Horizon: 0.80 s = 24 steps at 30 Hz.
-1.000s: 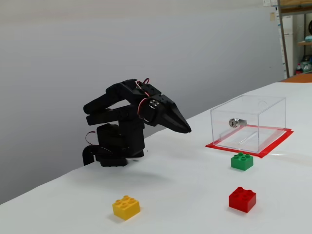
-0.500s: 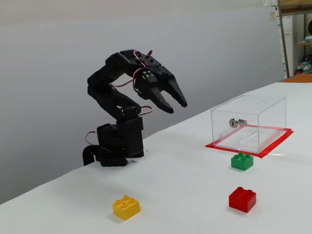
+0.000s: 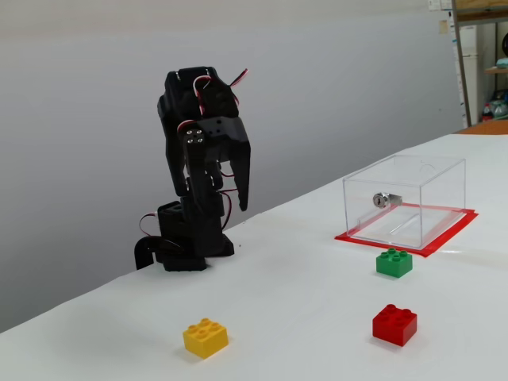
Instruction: Pick the yellow lego brick and place it into the transparent box
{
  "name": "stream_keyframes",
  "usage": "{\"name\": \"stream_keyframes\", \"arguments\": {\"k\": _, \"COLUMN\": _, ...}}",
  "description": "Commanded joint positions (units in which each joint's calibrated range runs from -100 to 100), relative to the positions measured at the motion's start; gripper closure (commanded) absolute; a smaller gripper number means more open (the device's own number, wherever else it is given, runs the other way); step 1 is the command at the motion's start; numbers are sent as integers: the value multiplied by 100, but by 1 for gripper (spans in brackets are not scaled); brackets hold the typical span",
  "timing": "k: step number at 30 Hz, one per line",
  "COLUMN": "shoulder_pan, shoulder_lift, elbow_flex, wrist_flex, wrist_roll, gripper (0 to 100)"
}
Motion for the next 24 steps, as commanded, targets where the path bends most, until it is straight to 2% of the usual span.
{"name": "stream_keyframes", "arguments": {"k": 1, "shoulder_pan": 307, "shoulder_lift": 308, "elbow_flex": -243, "wrist_flex": 11, "wrist_roll": -11, "gripper": 82}}
{"name": "stream_keyframes", "arguments": {"k": 6, "shoulder_pan": 632, "shoulder_lift": 800, "elbow_flex": -252, "wrist_flex": 29, "wrist_roll": -27, "gripper": 82}}
{"name": "stream_keyframes", "arguments": {"k": 8, "shoulder_pan": 758, "shoulder_lift": 961, "elbow_flex": -334, "wrist_flex": 20, "wrist_roll": -194, "gripper": 81}}
{"name": "stream_keyframes", "arguments": {"k": 12, "shoulder_pan": 898, "shoulder_lift": 1564, "elbow_flex": -777, "wrist_flex": 29, "wrist_roll": -465, "gripper": 68}}
{"name": "stream_keyframes", "arguments": {"k": 14, "shoulder_pan": 891, "shoulder_lift": 1903, "elbow_flex": -1147, "wrist_flex": 107, "wrist_roll": -492, "gripper": 65}}
{"name": "stream_keyframes", "arguments": {"k": 21, "shoulder_pan": 839, "shoulder_lift": 3032, "elbow_flex": -2305, "wrist_flex": 716, "wrist_roll": -507, "gripper": 63}}
{"name": "stream_keyframes", "arguments": {"k": 24, "shoulder_pan": 736, "shoulder_lift": 3261, "elbow_flex": -2368, "wrist_flex": 829, "wrist_roll": -737, "gripper": 64}}
